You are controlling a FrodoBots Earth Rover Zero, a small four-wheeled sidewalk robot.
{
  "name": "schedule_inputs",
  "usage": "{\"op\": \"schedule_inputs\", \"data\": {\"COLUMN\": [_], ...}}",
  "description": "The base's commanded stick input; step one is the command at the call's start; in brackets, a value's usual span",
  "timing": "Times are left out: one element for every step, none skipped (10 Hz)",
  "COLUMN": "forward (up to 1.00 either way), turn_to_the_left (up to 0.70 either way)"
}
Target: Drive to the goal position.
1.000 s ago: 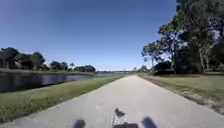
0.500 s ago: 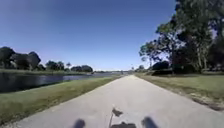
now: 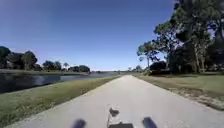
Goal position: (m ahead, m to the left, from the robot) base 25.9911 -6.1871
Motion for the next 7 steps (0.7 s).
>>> {"op": "schedule_inputs", "data": {"forward": [0.85,0.85,0.85,0.85,0.85,0.85,0.85], "turn_to_the_left": [0.00,0.00,0.00,0.00,0.00,0.00,0.00]}}
